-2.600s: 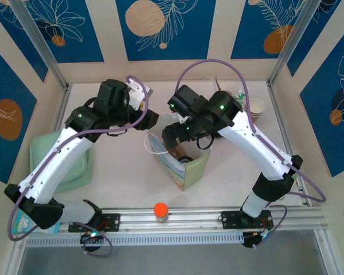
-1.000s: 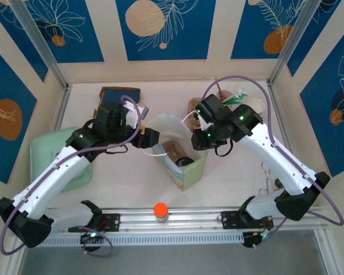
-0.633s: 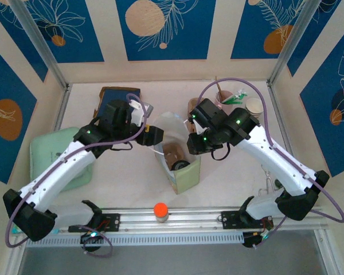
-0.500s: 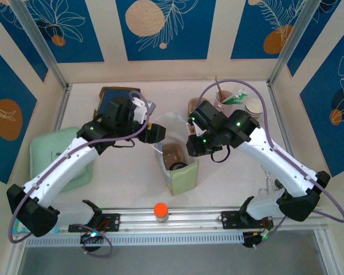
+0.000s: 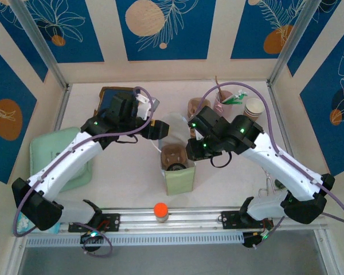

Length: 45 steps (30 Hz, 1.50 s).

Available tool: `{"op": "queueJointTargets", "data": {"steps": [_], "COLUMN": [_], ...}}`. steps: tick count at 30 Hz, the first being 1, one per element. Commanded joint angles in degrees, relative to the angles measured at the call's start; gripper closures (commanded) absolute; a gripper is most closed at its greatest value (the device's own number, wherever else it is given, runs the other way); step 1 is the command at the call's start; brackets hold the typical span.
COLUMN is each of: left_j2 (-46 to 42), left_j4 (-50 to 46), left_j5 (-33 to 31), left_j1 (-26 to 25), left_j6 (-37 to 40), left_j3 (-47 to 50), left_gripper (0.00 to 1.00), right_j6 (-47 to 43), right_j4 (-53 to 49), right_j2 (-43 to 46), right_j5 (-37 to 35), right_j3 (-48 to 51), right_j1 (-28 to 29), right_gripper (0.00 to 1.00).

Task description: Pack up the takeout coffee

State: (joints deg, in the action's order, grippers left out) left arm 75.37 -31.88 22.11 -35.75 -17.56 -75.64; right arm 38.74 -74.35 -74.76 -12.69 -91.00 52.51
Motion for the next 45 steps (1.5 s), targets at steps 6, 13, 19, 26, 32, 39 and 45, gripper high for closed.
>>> {"op": "queueJointTargets", "data": {"steps": [6,13,19,26,32,39,45], "left_j2": [0.4,0.7,1.5,1.9,0.4,-4.1,-8.1], "left_j4": [0.7,1.0,1.4,1.1,-1.3,-7.2,-8.4], "left_j5": [2.3,2.3,2.2,2.0,-1.3,-11.9,-18.4], "left_j1": [-0.9,-1.8,-2.5,-3.3,-3.5,-3.0,-1.4], "left_j6": [0.4,0.2,0.0,0.1,1.8,4.7,3.7], "left_j3": [-2.3,-2.5,-2.7,-3.7,-5.0,-7.7,-9.3], "left_gripper": [0.23,0.24,0.23,0.23,0.24,0.23,0.21], "right_j6": [3.0,3.6,4.0,4.7,4.3,2.6,-1.4], "right_j4": [-1.2,-1.4,-1.7,-2.0,-3.6,-7.1,-5.6], "right_j2": [3.0,5.1,6.2,8.0,7.7,8.1,8.4], "right_j5": [-4.8,-6.0,-6.2,-7.4,-8.1,-12.0,-10.9], "right_j3": [1.0,2.0,2.9,3.1,1.5,-4.0,-8.4], "right_j1": [0.0,-0.7,-0.8,-0.8,-0.9,-2.3,-10.8], "right_gripper": [0.84,0.92,0.99,1.0,0.83,0.44,0.4]}}
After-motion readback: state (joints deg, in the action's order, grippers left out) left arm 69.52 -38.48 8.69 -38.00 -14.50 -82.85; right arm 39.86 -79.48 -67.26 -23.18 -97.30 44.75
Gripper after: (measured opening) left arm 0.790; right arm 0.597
